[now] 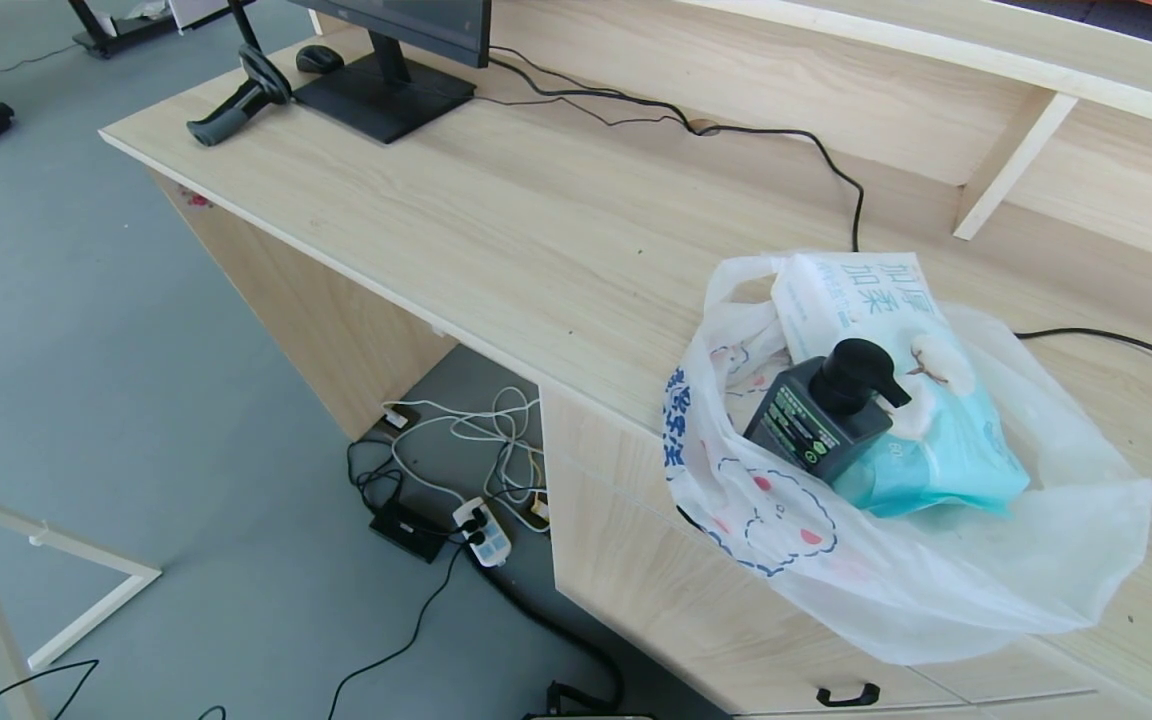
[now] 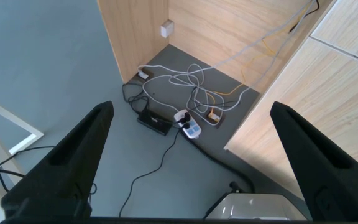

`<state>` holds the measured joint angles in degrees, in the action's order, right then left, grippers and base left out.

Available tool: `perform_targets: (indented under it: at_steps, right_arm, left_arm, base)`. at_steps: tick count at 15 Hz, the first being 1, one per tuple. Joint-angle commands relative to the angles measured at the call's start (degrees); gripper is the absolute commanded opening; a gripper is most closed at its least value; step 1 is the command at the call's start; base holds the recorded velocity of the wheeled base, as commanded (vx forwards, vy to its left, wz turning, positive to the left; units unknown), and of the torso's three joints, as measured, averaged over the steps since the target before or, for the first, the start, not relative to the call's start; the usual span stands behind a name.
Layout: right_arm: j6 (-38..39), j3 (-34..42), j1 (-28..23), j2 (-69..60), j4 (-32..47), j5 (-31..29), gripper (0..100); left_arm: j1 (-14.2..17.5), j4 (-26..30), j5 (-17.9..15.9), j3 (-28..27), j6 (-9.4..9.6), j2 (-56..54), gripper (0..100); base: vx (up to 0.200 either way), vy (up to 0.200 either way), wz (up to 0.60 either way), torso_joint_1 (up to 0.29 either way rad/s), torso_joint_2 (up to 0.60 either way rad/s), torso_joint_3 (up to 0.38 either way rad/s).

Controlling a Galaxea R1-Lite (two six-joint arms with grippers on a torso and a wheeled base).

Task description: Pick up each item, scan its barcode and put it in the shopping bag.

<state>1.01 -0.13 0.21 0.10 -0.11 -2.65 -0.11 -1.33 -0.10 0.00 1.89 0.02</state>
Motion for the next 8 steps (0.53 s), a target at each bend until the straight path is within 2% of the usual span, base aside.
perform_targets:
  at_steps: [1, 8]
  right_arm:
    - [0.3, 0.0, 0.0, 0.0, 0.0, 0.0, 100]
    - [0.0, 0.0, 0.1, 0.0, 0.0, 0.0, 100]
  left_arm:
    - [0.0, 0.0, 0.0, 0.0, -0.04, 0.1, 100]
    - [0.0, 0.0, 0.0, 0.0, -0.13, 0.1, 100]
  base:
    - [0.0, 0.0, 0.0, 0.0, 0.0, 0.0]
    - [0.0, 0.0, 0.0, 0.0, 0.0, 0.0]
